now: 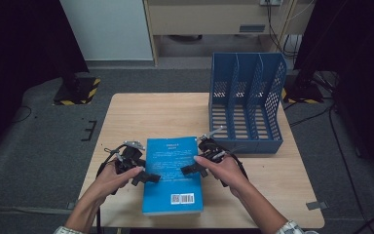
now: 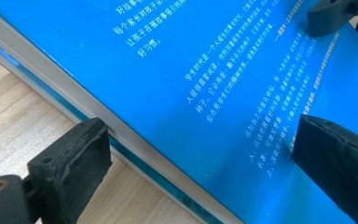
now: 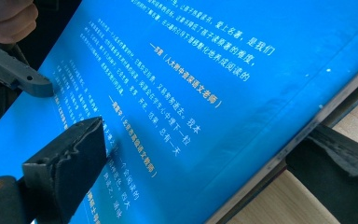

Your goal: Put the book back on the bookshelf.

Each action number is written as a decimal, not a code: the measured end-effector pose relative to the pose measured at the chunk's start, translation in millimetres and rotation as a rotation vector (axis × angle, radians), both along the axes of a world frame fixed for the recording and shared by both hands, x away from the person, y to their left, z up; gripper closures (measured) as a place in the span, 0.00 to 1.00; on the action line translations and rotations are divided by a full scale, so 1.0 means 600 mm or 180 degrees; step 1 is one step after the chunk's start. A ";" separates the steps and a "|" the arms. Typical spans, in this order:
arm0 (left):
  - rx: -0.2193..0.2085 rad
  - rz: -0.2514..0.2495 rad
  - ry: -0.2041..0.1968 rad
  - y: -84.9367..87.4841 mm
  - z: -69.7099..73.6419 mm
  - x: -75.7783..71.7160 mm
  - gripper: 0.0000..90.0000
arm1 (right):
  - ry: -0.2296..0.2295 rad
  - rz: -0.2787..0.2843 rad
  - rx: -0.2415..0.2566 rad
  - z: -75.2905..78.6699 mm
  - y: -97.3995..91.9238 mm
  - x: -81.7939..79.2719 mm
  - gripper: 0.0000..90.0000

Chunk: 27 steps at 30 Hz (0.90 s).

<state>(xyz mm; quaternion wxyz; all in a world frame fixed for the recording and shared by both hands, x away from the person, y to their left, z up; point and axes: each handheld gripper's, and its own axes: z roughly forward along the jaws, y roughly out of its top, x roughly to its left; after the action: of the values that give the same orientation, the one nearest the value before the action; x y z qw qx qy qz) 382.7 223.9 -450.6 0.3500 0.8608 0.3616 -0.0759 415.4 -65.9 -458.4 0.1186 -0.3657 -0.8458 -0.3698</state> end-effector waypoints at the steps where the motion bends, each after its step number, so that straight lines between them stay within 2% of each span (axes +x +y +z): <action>1: 0.0010 -0.0002 0.0004 -0.001 0.000 0.000 0.04 | 0.0010 -0.0011 -0.0003 0.000 0.000 0.000 0.06; 12: 0.0025 0.0012 -0.0001 -0.002 0.002 0.000 0.04 | 0.0020 -0.0033 0.0017 -0.005 -0.003 -0.001 0.05; 17: 0.0048 0.0067 0.0019 -0.002 0.005 0.000 0.06 | 0.0021 -0.0048 0.0008 -0.002 -0.004 0.000 0.08; 23: -0.0025 0.0194 0.0000 0.010 0.014 0.001 0.22 | 0.0005 -0.0049 -0.0024 0.007 -0.003 0.000 0.12; 27: -0.0021 0.0236 -0.0025 0.017 0.023 0.001 0.34 | -0.0028 -0.0032 -0.0053 0.015 -0.001 0.000 0.14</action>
<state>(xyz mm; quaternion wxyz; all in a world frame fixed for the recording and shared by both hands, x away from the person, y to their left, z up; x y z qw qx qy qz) 383.5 234.0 -436.8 0.3567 0.8460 0.3917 -0.0606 415.4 -66.2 -449.7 0.1100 -0.3693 -0.8475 -0.3650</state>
